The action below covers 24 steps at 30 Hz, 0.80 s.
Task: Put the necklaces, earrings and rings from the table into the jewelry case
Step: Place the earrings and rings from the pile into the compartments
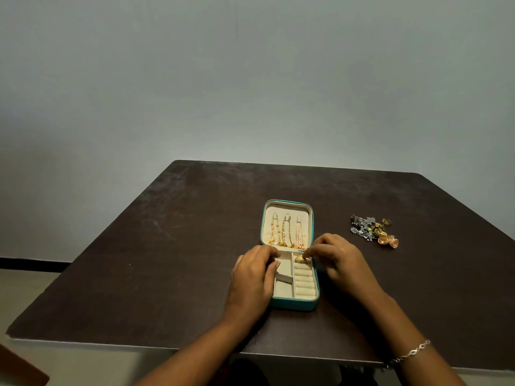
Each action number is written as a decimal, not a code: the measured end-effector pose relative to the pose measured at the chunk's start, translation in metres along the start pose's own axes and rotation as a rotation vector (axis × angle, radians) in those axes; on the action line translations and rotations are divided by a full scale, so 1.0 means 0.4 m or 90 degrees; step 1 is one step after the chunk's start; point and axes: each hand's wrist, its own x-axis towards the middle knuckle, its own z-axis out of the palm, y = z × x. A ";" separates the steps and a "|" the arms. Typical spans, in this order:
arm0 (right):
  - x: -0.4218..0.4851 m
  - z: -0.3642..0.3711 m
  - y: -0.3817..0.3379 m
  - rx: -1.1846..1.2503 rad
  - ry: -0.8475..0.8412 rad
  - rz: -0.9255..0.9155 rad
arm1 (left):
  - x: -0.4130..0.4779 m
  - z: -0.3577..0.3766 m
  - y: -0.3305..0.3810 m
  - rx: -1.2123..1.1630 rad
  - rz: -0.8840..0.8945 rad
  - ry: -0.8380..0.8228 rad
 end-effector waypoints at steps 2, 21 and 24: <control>0.003 0.002 0.003 -0.003 0.001 -0.013 | 0.000 -0.001 0.001 -0.001 0.002 -0.001; 0.033 0.016 0.023 -0.067 -0.004 -0.188 | 0.000 0.002 -0.001 0.000 -0.006 0.000; 0.030 0.020 0.029 -0.052 -0.013 -0.179 | -0.001 0.001 0.000 0.002 -0.007 0.003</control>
